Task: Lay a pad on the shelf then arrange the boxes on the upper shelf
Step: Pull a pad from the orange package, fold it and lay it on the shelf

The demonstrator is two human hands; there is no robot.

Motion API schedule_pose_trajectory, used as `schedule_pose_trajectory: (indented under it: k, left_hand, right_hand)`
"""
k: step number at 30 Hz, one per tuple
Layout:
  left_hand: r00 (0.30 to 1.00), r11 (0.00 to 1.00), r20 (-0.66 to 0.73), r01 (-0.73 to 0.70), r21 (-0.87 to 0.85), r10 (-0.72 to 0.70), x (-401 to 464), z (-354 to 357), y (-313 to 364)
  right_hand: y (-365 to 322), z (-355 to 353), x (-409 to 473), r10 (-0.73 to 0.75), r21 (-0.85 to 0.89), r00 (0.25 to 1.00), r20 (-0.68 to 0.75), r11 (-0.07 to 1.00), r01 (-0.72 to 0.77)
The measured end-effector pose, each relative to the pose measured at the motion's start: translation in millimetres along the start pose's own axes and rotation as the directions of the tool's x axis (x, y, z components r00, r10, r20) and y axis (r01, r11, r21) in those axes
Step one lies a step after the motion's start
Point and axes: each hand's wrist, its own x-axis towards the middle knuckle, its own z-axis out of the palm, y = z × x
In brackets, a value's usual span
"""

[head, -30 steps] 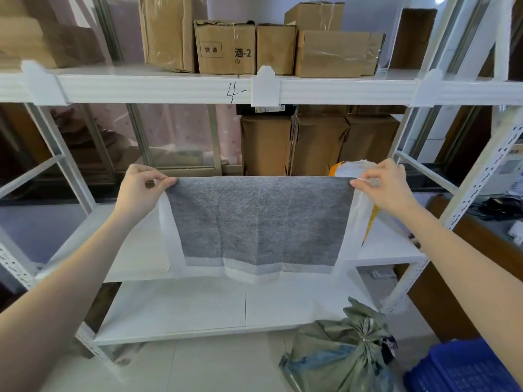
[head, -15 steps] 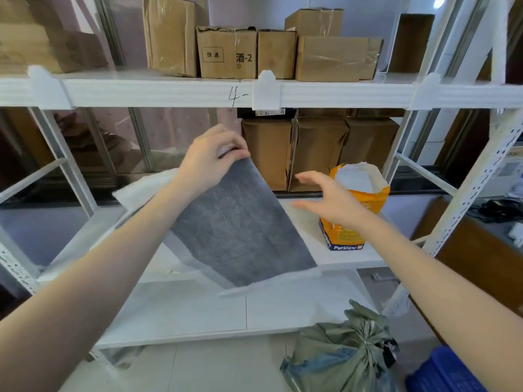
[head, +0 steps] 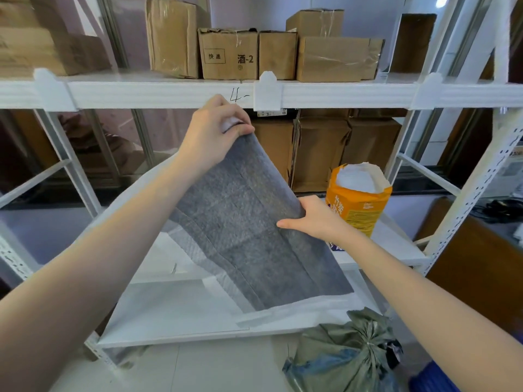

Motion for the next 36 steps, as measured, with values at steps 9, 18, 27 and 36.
schedule_pose_trajectory:
  k: [9, 18, 27, 36]
  left_hand:
    - [0.98, 0.908, 0.187, -0.022, 0.418, -0.063, -38, 24, -16]
    - [0.725, 0.974, 0.664, 0.225, 0.024, -0.184, -65, 29, 5]
    - [0.791, 0.991, 0.601, 0.137, 0.014, -0.118, -63, 34, -3]
    - [0.886, 0.986, 0.445, 0.16, -0.037, -0.126, -59, 36, -3]
  right_hand:
    - [-20, -7, 5, -0.057, 0.065, 0.998, -0.017, 0.996, 0.058]
    - [-30, -14, 19, -0.134, 0.036, 0.974, -0.183, 0.989, 0.143]
    - [-47, -30, 22, -0.253, -0.049, 0.962, -0.102, 0.967, 0.249]
    - [-61, -32, 26, -0.387, -0.31, 0.903, -0.187, 0.895, 0.32]
